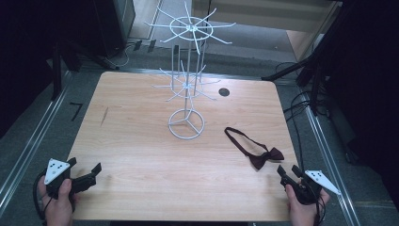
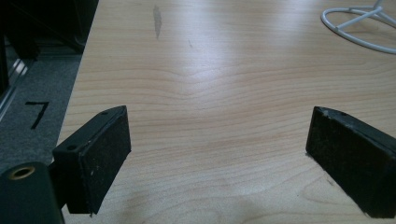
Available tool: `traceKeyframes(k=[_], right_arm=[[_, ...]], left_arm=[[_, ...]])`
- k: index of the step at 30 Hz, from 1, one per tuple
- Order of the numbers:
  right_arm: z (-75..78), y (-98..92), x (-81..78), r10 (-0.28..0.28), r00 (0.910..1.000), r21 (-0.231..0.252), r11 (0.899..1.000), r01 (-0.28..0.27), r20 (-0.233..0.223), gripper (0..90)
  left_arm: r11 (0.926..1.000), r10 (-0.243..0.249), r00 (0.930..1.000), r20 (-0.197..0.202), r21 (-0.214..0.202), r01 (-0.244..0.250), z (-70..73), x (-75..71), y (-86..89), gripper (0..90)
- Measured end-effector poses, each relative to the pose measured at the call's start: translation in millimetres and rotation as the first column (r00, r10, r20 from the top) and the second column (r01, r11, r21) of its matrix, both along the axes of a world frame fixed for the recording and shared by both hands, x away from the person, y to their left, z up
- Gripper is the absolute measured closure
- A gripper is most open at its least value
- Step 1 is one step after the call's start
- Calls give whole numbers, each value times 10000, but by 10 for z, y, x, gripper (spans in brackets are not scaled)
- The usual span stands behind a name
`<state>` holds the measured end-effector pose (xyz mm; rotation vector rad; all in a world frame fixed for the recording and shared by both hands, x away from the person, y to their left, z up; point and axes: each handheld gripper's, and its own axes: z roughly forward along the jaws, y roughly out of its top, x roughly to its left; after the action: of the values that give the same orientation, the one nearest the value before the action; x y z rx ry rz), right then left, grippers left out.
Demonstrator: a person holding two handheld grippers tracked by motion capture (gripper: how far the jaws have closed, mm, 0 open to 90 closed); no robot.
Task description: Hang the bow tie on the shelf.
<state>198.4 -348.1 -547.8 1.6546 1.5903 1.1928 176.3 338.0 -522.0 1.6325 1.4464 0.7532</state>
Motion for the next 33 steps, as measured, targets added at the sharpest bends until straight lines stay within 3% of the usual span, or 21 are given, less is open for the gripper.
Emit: traceKeyframes(k=[8, 12, 14, 15, 16, 17, 19, 21, 22, 23, 24, 25, 27, 29, 30, 33], right_arm=[[56, 86, 47, 376, 9991, -1021, 9941, -353, 206, 502], [147, 120, 127, 1291, 9910, -1124, 9858, -1244, 358, 570], [177, 143, 174, 1699, 9854, -1176, 9789, -1671, 142, 562], [197, 171, 213, 1867, 9824, -1441, 9722, -1846, 9, 542], [197, 171, 213, 1867, 9824, -1441, 9722, -1846, 9, 542], [245, 214, 270, 1920, 9803, -1825, 9632, -1971, -453, 512], [306, 239, 317, 2152, 9720, -1615, 9601, -2284, -948, 507], [333, 250, 334, 2286, 9684, -1449, 9596, -2414, -996, 492], [374, 273, 366, 2672, 9573, -1307, 9509, -2805, -1103, 447], [374, 273, 366, 2672, 9573, -1307, 9509, -2805, -1103, 447], [403, 324, 423, 3104, 9398, -1321, 9351, -3290, -1429, 401], [411, 356, 451, 3071, 9387, -1542, 9312, -3303, -1564, 388], [436, 414, 511, 3203, 9282, -1747, 9192, -3528, -1895, 366], [449, 442, 546, 3213, 9246, -1841, 9151, -3588, -2045, 346], [473, 494, 626, 3221, 9147, -1993, 9064, -3724, -2440, 287], [519, 563, 740, 3376, 8892, -1973, 8918, -4071, -3087, 224]], left_arm=[[10000, 1, 10000, 35, -44, -1, 1, -7, 0, 73], [10000, -9, 10000, 12, -1, 9, -1, -2, -6, 73], [10000, -17, 10000, 1, 27, 17, 0, -3, -6, 73], [10000, -27, 10000, 3, 19, 27, -1, -3, -6, 73], [10000, -27, 10000, 3, 19, 27, -1, -3, -6, 73], [10000, -57, 10000, 23, 13, 57, 0, -4, -3, 73], [10000, -72, 10000, 26, -2, 72, 0, -4, -3, 73], [10000, -86, 10000, 17, 8, 86, 0, -3, -3, 73], [10000, -85, 10000, 11, 8, 85, -1, -2, -4, 73], [10000, -85, 10000, 11, 8, 85, -1, -2, -4, 73], [10000, -90, 10000, -1, -7, 90, 0, -3, -2, 73], [10000, -91, 10000, 1, -17, 91, 0, -4, -1, 73], [9999, -102, 9999, 17, -28, 103, 0, -6, 0, 73], [10000, -72, 10000, 42, -1, 72, -1, -5, -3, 73], [10000, -78, 10000, 39, 37, 78, -1, -4, -5, 73], [10000, -2, 10000, 42, 58, 1, -1, -5, -7, 91]])
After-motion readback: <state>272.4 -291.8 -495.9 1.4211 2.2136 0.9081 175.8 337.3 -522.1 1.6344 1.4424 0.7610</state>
